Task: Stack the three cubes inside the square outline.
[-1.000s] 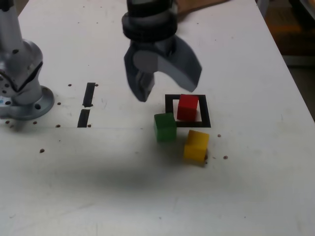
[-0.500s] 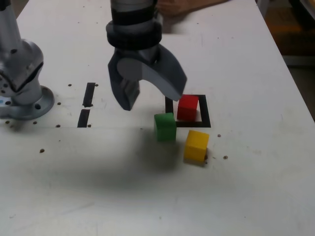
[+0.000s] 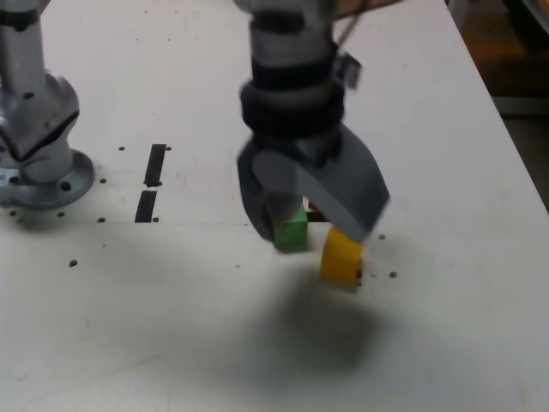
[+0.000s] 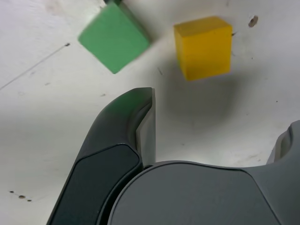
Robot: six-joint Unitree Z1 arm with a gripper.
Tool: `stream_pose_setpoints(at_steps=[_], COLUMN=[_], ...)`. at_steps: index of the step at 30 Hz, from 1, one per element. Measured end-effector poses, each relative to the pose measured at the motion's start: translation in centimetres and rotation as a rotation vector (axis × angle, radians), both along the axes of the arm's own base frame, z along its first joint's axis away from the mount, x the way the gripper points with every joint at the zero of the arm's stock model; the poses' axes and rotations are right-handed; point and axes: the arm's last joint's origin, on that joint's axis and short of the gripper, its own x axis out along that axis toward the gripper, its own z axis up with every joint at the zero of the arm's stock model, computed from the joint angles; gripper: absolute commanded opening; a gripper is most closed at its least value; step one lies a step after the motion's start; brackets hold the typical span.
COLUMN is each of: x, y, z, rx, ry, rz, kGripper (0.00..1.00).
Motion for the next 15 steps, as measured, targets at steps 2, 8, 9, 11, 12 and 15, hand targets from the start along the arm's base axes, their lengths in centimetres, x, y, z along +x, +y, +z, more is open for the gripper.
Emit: stream_pose_setpoints(at_steps=[2, 8, 9, 11, 12, 15], x=[0.4, 2.2, 2.6, 3.3, 3.6, 4.5], y=[-0.2, -0.6, -0.5, -0.1, 0.0, 0.6], z=[-0.5, -1.7, -2.0, -2.5, -2.7, -3.5], rx=[0.003, 0.000, -0.001, -0.003, -0.004, -0.009], ry=[0.011, 0.033, 0.040, 0.050, 0.055, 0.071], rz=[-0.004, -0.020, -0.021, -0.017, -0.012, 0.000], kGripper=[0.95, 0.95, 0.95, 0.95, 0.95, 0.95])
